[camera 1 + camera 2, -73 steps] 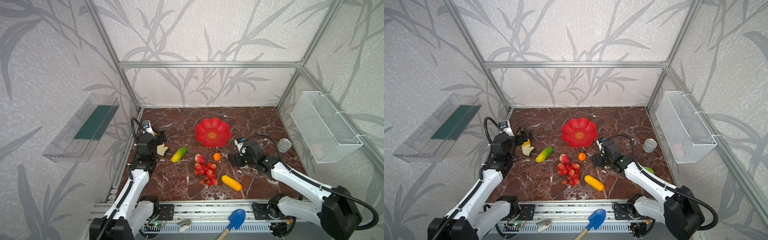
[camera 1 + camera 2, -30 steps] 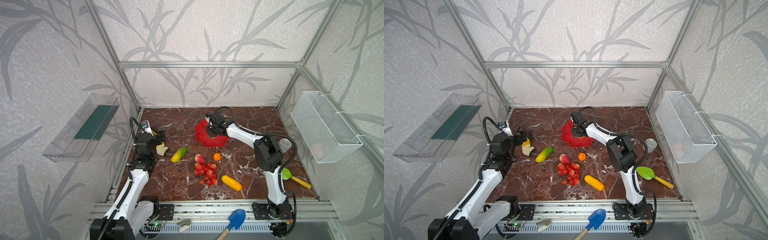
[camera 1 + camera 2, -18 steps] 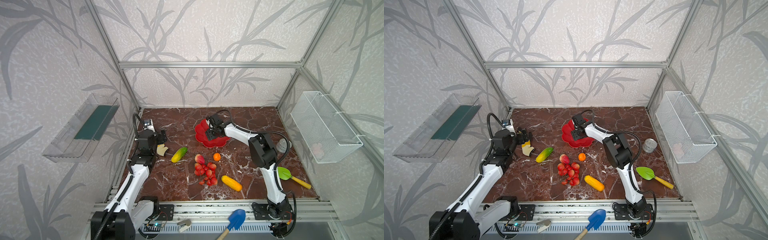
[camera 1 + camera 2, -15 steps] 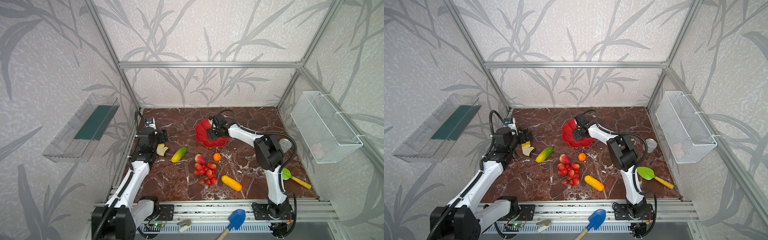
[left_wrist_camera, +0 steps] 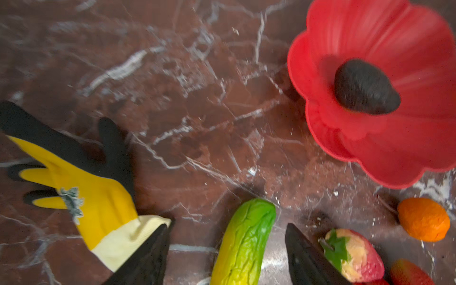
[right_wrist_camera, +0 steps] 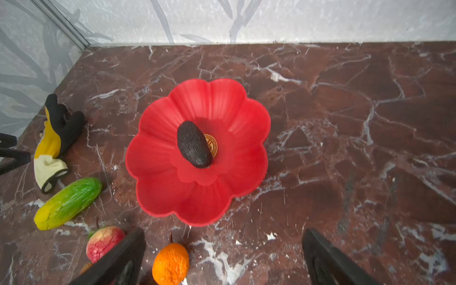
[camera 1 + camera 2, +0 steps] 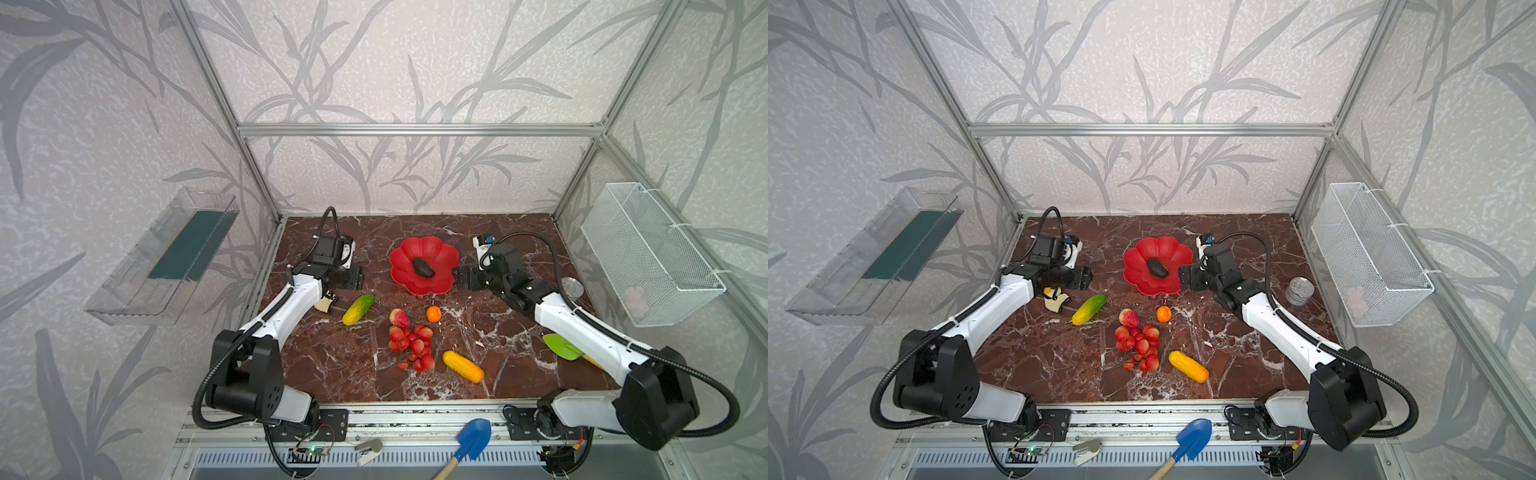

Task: Place and organize the fake fruits in the fruit bowl
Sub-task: 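Grasp the green-yellow cucumber with the left gripper while the right arm withdraws, then place the cucumber in the red bowl beside the avocado with the left gripper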

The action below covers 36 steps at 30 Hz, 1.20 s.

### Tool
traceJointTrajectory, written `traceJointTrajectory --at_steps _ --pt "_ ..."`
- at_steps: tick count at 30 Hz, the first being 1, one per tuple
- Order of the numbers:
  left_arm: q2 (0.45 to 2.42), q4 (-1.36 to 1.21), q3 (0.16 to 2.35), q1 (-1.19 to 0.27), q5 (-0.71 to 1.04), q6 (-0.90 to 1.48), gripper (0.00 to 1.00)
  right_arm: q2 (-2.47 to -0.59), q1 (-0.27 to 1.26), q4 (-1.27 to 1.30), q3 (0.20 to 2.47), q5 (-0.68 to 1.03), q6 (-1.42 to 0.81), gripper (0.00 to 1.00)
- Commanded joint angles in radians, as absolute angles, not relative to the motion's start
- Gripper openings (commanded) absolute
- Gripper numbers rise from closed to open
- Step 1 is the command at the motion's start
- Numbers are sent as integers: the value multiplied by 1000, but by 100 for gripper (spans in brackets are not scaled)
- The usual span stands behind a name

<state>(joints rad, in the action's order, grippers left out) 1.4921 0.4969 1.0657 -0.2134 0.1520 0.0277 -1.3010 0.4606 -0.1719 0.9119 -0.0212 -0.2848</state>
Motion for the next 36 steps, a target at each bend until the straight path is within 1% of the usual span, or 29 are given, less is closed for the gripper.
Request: traceJointTrajectory --at_steps 1,7,15,18,20,23,26,28,31,36 --pt "1548 695 1128 -255 143 -7 75 -1230 447 -206 884 -43 -299 99" --pt "1647 776 1144 -337 91 25 78 -1166 434 -230 850 -44 -297 99" --pt "1751 829 1186 -341 57 51 80 -1137 426 -239 827 -43 -293 99" --pt "1776 844 1201 -339 41 55 78 -1132 423 -238 820 -44 -292 99" --pt "1787 845 1206 -338 42 57 72 -1128 420 -238 815 -44 -293 99" --pt "1792 844 1213 -339 48 59 57 -1122 419 -236 810 -45 -293 99" --pt "1794 841 1229 -338 58 61 44 -1114 416 -235 802 -49 -293 99" --pt "1781 817 1232 -338 89 67 38 -1109 414 -235 798 -49 -294 99" --pt "1727 744 1219 -338 164 84 34 -1100 410 -243 793 -49 -292 99" --pt "1629 616 1209 -342 319 164 32 -1065 398 -284 798 -60 -270 99"
